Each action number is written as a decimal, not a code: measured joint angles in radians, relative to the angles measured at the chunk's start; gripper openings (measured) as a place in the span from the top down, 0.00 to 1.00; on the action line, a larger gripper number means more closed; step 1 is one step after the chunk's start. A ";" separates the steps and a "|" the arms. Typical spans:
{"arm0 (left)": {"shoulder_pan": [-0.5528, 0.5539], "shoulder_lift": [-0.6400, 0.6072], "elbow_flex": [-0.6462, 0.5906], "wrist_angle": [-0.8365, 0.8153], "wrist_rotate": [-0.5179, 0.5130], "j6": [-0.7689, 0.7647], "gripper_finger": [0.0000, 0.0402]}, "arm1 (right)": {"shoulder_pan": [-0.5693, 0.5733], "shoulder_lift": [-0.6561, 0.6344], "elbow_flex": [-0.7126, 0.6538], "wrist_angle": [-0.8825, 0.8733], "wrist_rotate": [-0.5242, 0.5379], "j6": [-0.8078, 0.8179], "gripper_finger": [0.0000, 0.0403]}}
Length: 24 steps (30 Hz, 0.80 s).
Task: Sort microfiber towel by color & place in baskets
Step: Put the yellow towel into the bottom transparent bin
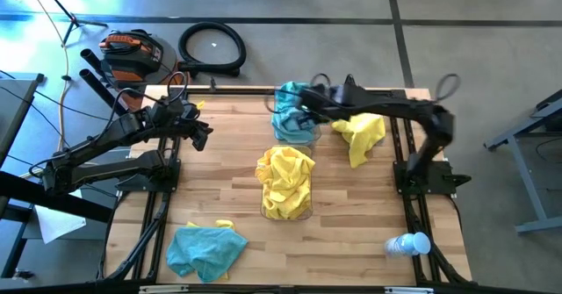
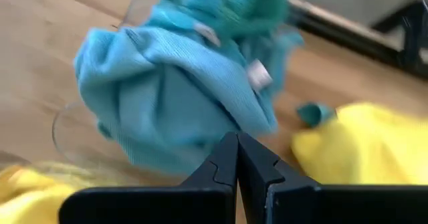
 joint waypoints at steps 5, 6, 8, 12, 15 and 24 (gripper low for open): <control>0.000 0.000 0.000 0.000 0.000 0.000 0.70 | 0.071 -0.234 -0.221 -0.006 0.007 0.197 1.00; 0.000 0.000 0.000 0.001 0.000 0.000 0.70 | 0.091 -0.278 -0.253 -0.007 0.019 0.232 1.00; 0.000 0.000 0.000 0.004 0.000 0.000 0.70 | 0.130 -0.360 -0.312 -0.006 0.056 0.304 1.00; 0.000 0.000 0.000 0.018 0.000 0.001 0.70 | 0.199 -0.485 -0.406 -0.007 0.115 0.396 0.99; 0.000 0.000 0.000 0.018 0.000 0.028 0.70 | 0.224 -0.539 -0.462 -0.011 0.117 0.415 0.95; 0.000 0.000 0.000 0.017 0.000 0.079 0.70 | 0.194 -0.569 -0.648 -0.027 0.149 0.416 0.67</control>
